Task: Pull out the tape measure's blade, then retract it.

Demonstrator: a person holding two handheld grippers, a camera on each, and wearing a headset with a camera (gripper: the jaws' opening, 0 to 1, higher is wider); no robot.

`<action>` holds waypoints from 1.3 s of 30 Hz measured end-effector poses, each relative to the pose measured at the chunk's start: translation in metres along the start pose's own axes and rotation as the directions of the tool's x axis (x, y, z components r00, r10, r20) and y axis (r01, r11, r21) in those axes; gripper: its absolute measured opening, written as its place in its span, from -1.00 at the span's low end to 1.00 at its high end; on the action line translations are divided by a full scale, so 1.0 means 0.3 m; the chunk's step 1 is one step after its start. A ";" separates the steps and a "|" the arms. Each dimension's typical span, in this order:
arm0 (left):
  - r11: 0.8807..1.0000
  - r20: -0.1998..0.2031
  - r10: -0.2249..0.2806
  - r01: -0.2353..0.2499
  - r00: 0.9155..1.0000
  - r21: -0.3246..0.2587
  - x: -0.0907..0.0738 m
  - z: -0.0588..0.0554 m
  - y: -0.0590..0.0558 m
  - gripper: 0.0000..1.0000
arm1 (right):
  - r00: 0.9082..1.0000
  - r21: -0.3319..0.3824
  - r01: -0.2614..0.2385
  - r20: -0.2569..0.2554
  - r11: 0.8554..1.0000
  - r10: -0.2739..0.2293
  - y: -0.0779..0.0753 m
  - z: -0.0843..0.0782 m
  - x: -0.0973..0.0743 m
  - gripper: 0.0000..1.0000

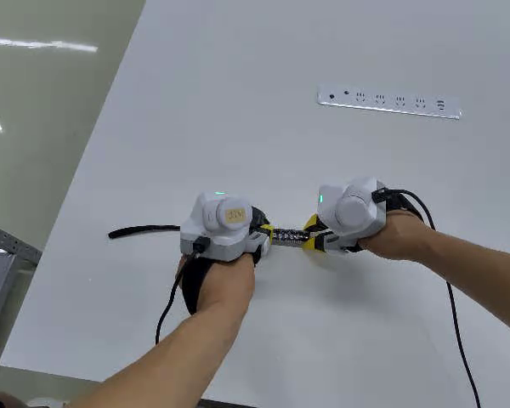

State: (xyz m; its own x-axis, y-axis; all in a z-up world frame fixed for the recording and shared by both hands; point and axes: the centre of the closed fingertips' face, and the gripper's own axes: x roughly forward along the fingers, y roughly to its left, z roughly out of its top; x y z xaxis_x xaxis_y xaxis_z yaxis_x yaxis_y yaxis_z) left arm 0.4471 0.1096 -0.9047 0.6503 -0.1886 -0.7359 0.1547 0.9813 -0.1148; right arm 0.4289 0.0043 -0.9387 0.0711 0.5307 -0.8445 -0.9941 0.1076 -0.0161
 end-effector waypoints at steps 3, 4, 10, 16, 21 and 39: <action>1.000 0.002 0.000 0.000 1.000 0.002 0.001 0.002 0.000 0.13 | 1.000 -0.006 0.000 0.010 1.000 0.000 0.000 0.018 0.008 -0.72; 1.000 0.002 0.000 0.000 1.000 0.004 0.001 0.003 0.001 0.13 | 1.000 -0.006 0.000 0.011 1.000 0.000 0.000 0.021 0.009 -0.72; 1.000 0.002 0.001 -0.001 1.000 0.003 0.002 0.003 0.001 0.13 | 1.000 -0.007 0.000 0.017 1.000 0.000 0.001 0.035 0.018 -0.72; 1.000 0.002 0.000 0.000 1.000 0.003 0.001 0.003 0.002 0.13 | 1.000 -0.006 0.000 0.021 1.000 0.001 0.003 0.045 0.026 -0.73; 1.000 0.002 0.001 -0.001 1.000 0.004 0.000 0.002 0.002 0.13 | 1.000 -0.010 0.000 0.024 1.000 0.000 0.004 0.052 0.032 -0.73; 1.000 0.002 0.000 0.000 1.000 0.003 0.001 0.001 0.001 0.13 | 0.999 -0.028 -0.021 0.024 0.999 0.022 0.005 0.078 0.050 -0.72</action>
State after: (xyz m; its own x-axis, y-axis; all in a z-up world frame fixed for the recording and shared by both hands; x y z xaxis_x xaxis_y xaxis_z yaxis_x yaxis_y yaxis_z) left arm 0.4476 0.1098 -0.9048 0.6516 -0.1885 -0.7348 0.1571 0.9812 -0.1125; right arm 0.4304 0.0321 -0.9389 0.0513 0.5526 -0.8319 -0.9973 0.0724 -0.0134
